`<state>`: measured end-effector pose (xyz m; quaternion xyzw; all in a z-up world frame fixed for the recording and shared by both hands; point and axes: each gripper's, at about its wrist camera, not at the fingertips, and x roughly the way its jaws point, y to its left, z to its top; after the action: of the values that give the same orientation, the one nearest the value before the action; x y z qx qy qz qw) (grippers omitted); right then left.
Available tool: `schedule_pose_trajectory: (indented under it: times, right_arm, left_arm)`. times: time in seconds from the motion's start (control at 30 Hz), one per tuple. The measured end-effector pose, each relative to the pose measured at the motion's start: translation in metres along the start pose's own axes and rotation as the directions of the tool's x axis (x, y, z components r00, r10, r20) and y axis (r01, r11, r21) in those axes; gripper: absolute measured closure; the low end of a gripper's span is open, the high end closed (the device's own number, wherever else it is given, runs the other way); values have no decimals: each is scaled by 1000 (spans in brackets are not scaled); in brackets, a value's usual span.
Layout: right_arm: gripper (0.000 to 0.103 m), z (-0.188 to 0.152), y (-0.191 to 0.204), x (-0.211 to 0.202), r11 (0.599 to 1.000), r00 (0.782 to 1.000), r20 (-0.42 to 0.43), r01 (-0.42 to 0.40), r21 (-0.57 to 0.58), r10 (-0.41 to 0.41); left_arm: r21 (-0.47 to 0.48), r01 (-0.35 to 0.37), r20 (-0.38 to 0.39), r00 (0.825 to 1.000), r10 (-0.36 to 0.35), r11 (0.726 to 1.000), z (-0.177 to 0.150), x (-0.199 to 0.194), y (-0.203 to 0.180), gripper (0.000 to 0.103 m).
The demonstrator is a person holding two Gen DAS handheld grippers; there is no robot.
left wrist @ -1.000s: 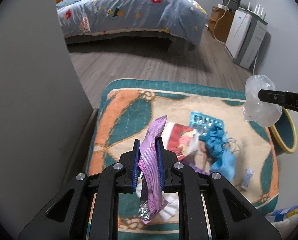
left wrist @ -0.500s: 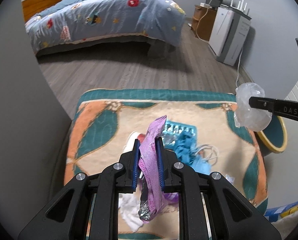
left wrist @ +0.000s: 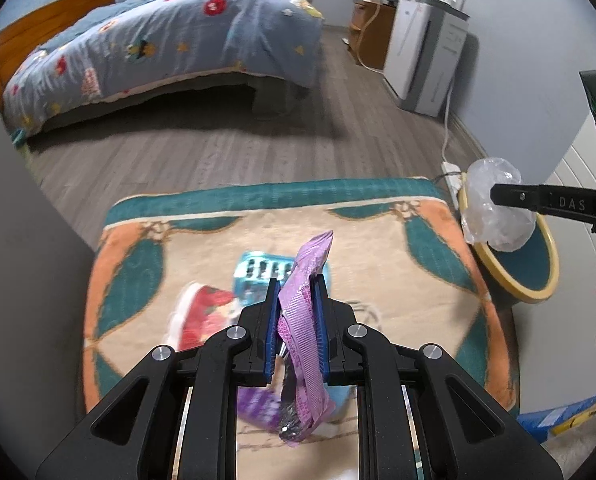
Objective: Collect trash
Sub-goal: 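Carry the purple wrapper and clear plastic bag over the bin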
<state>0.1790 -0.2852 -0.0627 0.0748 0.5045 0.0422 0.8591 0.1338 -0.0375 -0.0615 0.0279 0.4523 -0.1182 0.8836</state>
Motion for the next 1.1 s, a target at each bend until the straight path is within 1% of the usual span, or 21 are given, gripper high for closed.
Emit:
schedule_pose_trajectory:
  times: [0.27,0.43,0.53,0.67,0.87,1.0,1.07,1.1]
  right_arm:
    - [80,-2,-31,-5,1000,1000,10,12,24,-12]
    - [80,-2,-51,-8,999,1000,19,20,48,-21]
    - [80,-3,-64,-11,997,999,24,26,70,-28]
    - [80,-5,-89,-13,994,999,27,43,102,-46]
    - [80,-10,-136,-14,978,996,16,78,193,-83]
    - [80,-14,-166,-13,961,993,3,116,251,-120]
    - [80,-17,-179,-12,950,990,1,133,281,-139]
    - [80,-18,-185,-11,944,990,-2,136,300,-142]
  left_arm:
    - [48,32,-3,999,-32,998,7,11,-37,86]
    - [113,53,1,999,-54,992,10,15,-72,86]
    - [151,74,-5,997,-74,986,10,19,-91,86]
    - [177,114,-11,993,-114,978,10,22,-112,86]
    - [248,175,-21,984,-175,953,8,25,-154,86]
    - [299,231,-32,972,-233,926,5,24,-185,86]
    - [321,247,-36,968,-249,914,3,24,-196,86]
    - [341,257,-37,965,-260,904,2,25,-204,86]
